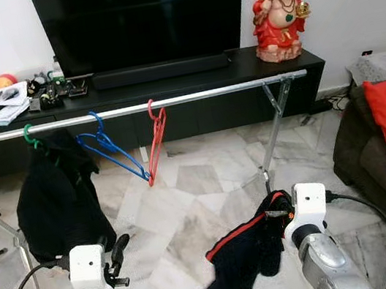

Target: Hang hanger

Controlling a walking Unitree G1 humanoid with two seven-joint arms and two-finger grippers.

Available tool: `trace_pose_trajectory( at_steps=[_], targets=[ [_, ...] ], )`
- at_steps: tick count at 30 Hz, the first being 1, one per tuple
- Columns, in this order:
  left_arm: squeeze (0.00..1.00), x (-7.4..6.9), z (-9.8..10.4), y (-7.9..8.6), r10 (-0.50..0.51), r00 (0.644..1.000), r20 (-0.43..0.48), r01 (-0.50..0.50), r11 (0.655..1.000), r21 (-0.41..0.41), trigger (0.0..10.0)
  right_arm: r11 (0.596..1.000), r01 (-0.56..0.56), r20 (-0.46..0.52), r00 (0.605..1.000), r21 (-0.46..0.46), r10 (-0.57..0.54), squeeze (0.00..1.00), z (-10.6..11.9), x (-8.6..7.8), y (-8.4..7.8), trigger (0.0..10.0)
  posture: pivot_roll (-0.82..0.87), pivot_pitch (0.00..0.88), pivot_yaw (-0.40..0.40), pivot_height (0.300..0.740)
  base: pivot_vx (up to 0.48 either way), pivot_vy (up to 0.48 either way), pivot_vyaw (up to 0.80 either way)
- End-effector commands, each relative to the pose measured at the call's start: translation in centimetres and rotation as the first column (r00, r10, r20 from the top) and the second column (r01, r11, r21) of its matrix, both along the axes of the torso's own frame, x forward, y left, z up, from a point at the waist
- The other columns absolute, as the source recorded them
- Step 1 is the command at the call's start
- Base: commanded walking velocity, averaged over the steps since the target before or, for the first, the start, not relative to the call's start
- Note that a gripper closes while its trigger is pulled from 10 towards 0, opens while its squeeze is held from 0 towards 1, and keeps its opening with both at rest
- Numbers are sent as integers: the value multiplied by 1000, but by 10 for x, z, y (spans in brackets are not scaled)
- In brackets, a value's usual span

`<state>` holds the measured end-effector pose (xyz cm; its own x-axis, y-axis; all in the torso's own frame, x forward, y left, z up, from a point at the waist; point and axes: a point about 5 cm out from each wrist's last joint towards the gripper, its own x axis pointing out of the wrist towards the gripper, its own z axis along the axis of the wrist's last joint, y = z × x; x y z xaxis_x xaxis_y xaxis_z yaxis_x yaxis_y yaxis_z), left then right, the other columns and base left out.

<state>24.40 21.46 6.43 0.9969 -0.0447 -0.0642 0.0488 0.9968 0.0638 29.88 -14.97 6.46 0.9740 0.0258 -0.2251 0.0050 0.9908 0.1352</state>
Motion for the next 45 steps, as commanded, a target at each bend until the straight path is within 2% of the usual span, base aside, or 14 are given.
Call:
trace_pose_trajectory(
  at_steps=[1,23,37,45],
  targets=[
    [0,1,3,-1,-9,1000,-1,9,1000,-11,10000,1000,5,40,999,1,-5,0,8,5,0,10000,133,9,-9,740,319,0,0],
    [0,4,11,-3,-9,1000,-25,8,1000,-21,10000,998,-40,39,998,-44,41,0,4,10,3,10000,146,24,-9,740,369,0,0],
    [0,5,14,-7,-11,1000,-19,11,1000,-15,10000,997,-57,41,997,-55,59,0,2,12,2,10000,151,19,-21,740,378,0,750],
    [0,6,14,-9,-18,1000,-22,18,1000,-2,10000,998,-41,14,999,-37,42,0,-5,12,-1,10000,153,3,-28,740,39,0,0]
  ],
)
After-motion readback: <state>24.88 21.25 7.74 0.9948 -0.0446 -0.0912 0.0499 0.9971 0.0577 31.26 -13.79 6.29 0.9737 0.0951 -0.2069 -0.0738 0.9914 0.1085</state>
